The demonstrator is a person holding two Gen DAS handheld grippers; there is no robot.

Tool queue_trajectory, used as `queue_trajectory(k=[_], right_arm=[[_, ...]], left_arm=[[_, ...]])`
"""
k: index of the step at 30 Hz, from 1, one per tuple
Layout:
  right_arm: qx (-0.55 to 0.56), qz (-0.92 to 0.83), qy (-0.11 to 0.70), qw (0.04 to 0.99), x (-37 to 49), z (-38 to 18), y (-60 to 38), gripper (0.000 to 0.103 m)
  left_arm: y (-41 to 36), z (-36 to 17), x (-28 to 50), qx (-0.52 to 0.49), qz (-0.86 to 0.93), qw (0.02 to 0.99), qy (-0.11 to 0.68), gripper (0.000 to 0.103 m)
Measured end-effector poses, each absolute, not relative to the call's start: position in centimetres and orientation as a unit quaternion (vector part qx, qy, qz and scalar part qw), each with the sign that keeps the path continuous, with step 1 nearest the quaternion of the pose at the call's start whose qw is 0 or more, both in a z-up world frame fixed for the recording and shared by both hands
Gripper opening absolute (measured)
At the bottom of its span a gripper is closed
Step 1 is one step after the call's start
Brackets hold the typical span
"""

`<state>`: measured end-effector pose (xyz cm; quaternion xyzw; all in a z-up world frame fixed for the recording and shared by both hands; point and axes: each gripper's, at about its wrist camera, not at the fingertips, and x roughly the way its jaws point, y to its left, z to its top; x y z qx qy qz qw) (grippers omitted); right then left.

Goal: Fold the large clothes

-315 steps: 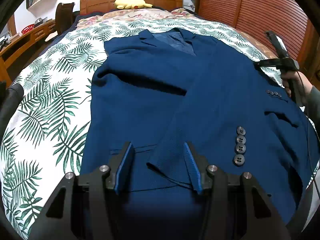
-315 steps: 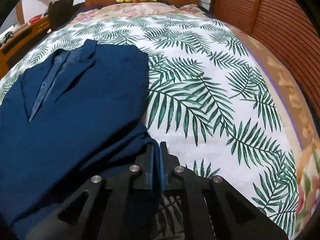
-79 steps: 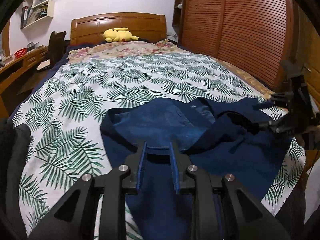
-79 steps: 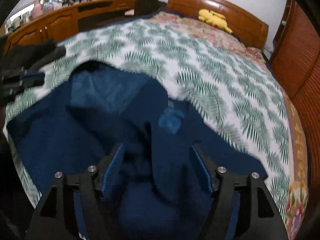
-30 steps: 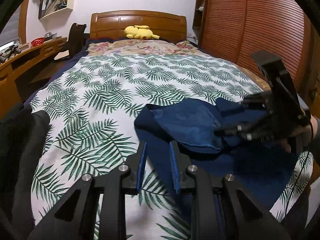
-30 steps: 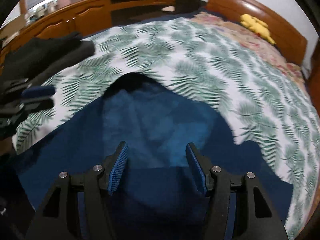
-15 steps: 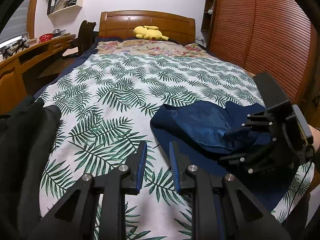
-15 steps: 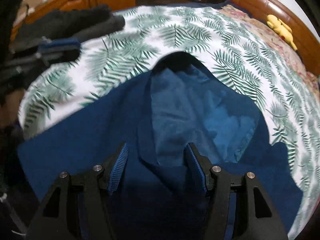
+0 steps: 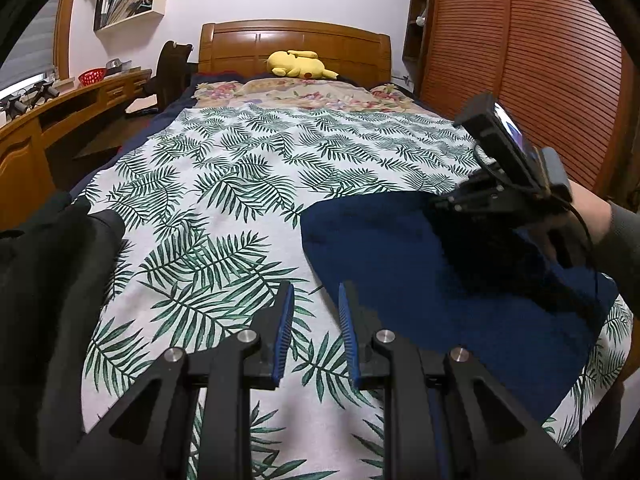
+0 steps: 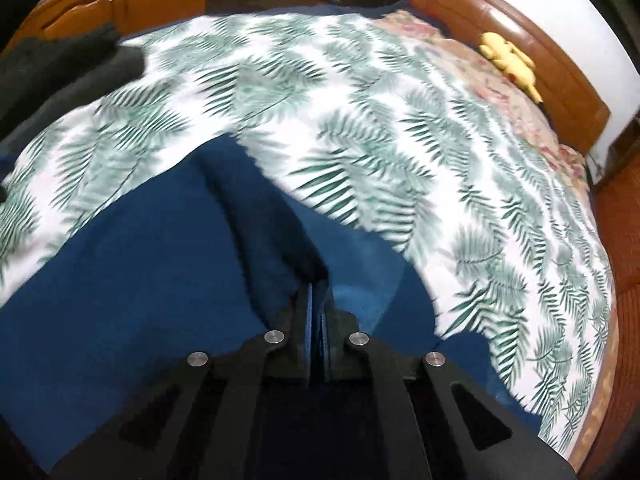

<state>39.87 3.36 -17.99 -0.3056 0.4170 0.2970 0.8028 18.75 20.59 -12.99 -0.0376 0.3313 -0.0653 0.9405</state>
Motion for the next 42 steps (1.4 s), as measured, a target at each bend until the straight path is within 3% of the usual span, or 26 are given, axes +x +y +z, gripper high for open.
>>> queue_trajectory(k=[9,11,13,20,35,37,42], right_arm=[[-0.285,0.225,0.375,0.853,43.3,-16.8,2.1,0.001],[-0.260,0.209,0.370,0.867,44.0,-15.6,0.7,0.010],[-0.239,0.200,0.367,0.877,44.4,-14.3,-1.2,0.044],[-0.230,0.154,0.381,0.882,44.6,-13.2,-10.9,0.047],[-0.087,0.061,0.522,0.846,48.7,-21.0,-27.3,0.046],[-0.059,0.086,0.517,0.850,48.5,-20.8,-27.8,0.005],[-0.093,0.114,0.444,0.884,46.7,-17.7,-27.4,0.002]], left_arm=[[19.0,-12.6,19.3,-0.036,-0.084,0.940,0.329,0.021],[18.1,-12.4,19.4,-0.035,-0.094,0.940,0.326,0.021],[17.1,-12.0,19.7,-0.033,-0.105,0.940,0.322,0.021],[13.3,-10.9,20.3,-0.022,-0.142,0.939,0.311,0.021],[7.8,-11.5,23.6,-0.023,-0.170,0.931,0.323,0.021],[7.3,-12.1,24.3,-0.020,-0.170,0.928,0.331,0.021],[6.5,-13.6,25.7,-0.015,-0.166,0.921,0.353,0.021]])
